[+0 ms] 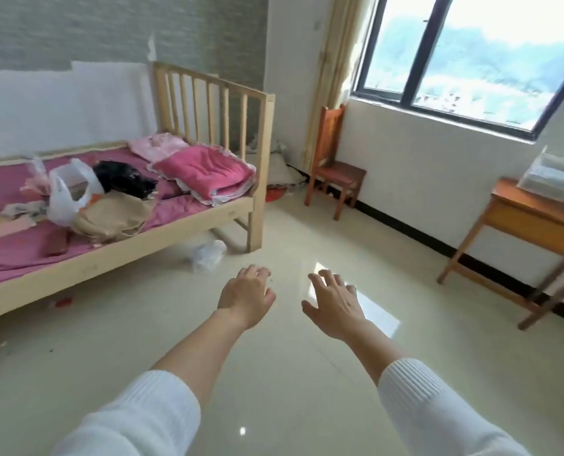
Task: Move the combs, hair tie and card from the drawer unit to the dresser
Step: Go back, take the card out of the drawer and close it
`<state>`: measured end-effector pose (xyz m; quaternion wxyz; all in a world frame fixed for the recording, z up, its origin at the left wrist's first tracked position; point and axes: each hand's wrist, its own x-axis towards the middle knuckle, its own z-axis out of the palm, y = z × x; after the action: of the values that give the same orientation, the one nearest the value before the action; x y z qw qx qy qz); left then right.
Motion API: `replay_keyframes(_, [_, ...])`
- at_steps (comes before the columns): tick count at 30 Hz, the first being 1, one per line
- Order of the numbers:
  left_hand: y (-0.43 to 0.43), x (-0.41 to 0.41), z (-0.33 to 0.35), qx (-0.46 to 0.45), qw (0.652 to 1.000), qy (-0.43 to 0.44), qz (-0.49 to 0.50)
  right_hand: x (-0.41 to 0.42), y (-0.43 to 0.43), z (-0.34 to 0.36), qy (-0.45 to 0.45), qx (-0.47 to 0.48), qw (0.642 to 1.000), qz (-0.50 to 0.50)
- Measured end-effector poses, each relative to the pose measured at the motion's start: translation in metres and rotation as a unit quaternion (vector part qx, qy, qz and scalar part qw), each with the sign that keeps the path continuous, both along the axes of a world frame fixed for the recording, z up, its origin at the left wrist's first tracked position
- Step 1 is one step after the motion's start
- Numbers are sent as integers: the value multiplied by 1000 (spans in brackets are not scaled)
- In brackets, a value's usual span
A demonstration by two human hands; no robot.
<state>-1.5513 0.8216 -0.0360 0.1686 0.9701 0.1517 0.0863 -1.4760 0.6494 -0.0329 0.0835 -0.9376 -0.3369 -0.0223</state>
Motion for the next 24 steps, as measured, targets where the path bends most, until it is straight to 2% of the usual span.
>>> replay_keyframes(8, [-198,204,28,40,986,3,-163,152,-202,13,11,-23,978,-205])
replay_keyframes(17, [-332,462,26,98,959,-12,-265,379,-336,18,-10,-46,957,-285])
replay_keyframes(24, [-423,671,39,85,952,-6,-295,565,-428,34,19,-42,939,-342])
